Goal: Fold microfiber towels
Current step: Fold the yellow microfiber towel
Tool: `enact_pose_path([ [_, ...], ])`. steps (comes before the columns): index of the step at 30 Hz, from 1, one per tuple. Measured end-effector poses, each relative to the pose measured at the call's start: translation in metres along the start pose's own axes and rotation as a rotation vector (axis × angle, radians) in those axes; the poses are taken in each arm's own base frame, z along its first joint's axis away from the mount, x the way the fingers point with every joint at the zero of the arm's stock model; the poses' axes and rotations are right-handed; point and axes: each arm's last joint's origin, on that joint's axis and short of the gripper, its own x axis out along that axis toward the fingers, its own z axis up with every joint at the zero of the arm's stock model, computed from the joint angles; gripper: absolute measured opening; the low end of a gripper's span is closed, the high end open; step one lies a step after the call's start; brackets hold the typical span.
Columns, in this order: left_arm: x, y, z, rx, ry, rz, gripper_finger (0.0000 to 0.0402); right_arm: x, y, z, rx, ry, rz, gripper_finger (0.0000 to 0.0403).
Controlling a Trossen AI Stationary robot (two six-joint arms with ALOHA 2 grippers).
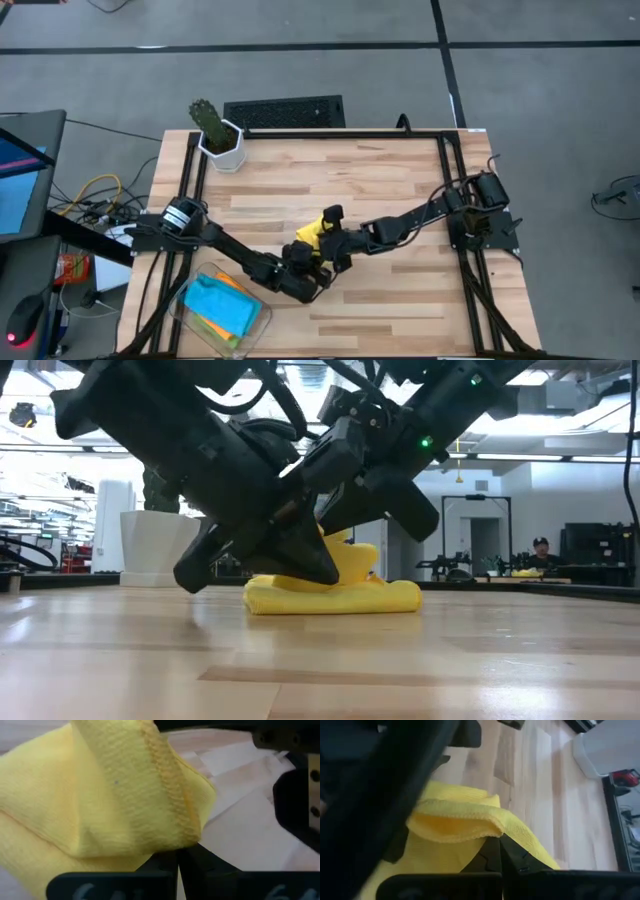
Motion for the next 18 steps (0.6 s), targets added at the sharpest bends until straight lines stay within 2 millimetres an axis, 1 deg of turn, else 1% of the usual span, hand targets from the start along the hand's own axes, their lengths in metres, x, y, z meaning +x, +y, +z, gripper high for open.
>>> enact_pose_path([
  [2, -0.002, -0.001, 0.000, -0.001, -0.001, -0.008, 0.0000, -0.001, 0.000, 0.002, -0.006, 0.004, 0.019, 0.0006],
  [4, -0.012, -0.007, 0.007, -0.002, 0.003, -0.031, 0.0000, -0.001, 0.000, 0.002, 0.026, 0.002, 0.052, 0.0006],
  [5, -0.018, -0.011, 0.012, -0.002, 0.008, -0.055, 0.0000, -0.001, 0.001, 0.002, 0.043, 0.003, 0.060, 0.0006],
  [7, -0.034, -0.016, 0.022, 0.052, 0.017, -0.072, 0.0000, -0.002, 0.002, 0.002, 0.066, 0.004, 0.063, 0.0006],
  [9, -0.049, -0.016, 0.026, 0.112, 0.023, -0.060, 0.0000, -0.003, 0.001, 0.004, 0.081, -0.004, 0.063, 0.0006],
  [11, -0.062, -0.011, 0.028, 0.152, 0.021, -0.008, 0.0000, -0.003, 0.001, 0.004, 0.080, 0.003, 0.063, 0.0006],
  [14, -0.079, -0.005, 0.024, 0.125, 0.004, 0.040, 0.0000, -0.003, 0.001, 0.004, 0.071, 0.018, 0.072, 0.0006],
  [16, -0.087, 0.000, 0.016, 0.112, -0.001, 0.061, 0.0000, -0.004, 0.002, 0.007, 0.077, -0.005, 0.094, 0.0006],
  [18, -0.091, 0.002, 0.008, 0.072, -0.016, 0.060, 0.0000, -0.006, 0.006, 0.008, 0.081, -0.010, 0.118, 0.0006],
])
